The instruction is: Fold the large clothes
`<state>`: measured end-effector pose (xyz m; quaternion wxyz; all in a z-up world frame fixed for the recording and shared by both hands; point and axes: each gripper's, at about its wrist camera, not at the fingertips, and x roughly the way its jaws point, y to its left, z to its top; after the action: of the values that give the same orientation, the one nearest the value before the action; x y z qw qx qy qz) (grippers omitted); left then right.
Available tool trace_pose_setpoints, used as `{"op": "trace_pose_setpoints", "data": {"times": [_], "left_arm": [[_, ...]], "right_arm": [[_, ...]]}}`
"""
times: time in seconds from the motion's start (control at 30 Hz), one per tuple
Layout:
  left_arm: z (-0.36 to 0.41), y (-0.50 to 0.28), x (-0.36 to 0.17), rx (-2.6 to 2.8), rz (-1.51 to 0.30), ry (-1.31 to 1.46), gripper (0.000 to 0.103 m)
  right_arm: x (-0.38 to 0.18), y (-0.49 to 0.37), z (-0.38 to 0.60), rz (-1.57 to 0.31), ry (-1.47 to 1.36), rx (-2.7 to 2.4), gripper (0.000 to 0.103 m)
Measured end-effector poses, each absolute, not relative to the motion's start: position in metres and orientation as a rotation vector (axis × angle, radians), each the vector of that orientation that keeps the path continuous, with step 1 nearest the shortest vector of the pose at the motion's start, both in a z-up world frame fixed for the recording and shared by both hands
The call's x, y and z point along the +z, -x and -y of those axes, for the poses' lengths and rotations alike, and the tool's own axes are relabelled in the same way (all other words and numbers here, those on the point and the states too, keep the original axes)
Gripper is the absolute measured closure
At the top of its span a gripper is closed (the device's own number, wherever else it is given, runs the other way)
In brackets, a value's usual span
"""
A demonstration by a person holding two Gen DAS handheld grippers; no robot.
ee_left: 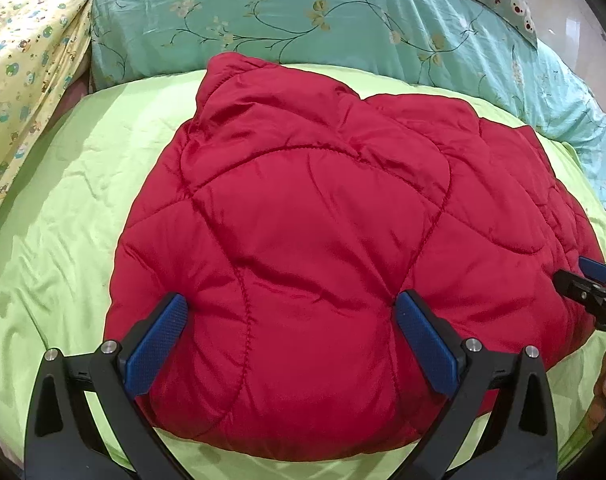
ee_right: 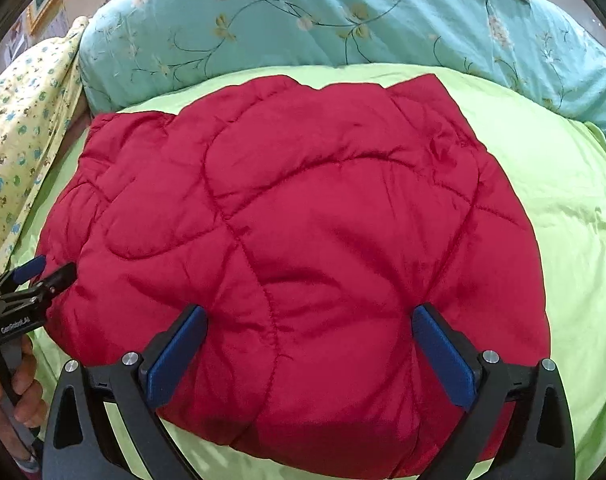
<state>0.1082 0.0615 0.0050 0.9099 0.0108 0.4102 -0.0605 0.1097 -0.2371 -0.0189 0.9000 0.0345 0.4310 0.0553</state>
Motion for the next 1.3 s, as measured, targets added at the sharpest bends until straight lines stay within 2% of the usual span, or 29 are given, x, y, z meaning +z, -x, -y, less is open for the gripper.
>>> {"op": "trace_pose_setpoints", "data": {"times": [0.77, 0.97, 1.2, 1.3], "left_arm": [[-0.062, -0.101, 0.004, -0.11, -0.812, 0.001, 0.0], [-0.071, -0.095, 0.024, -0.139, -0.79, 0.062, 0.0], [-0.054, -0.135, 0.034, -0.101, -0.813, -0.013, 0.0], [-0.055, -0.167, 0.018, -0.119, -0.901, -0.001, 0.0]], "right_arm": [[-0.025, -0.112, 0.24, -0.893, -0.084, 0.112, 0.0], [-0.001, -0.099, 0.251, -0.807, -0.143, 0.177, 0.002], [-0.001, -0.137, 0.252, -0.832, -0.092, 0.198, 0.002], [-0.01, -0.163, 0.254, -0.87, -0.085, 0.201, 0.001]]}}
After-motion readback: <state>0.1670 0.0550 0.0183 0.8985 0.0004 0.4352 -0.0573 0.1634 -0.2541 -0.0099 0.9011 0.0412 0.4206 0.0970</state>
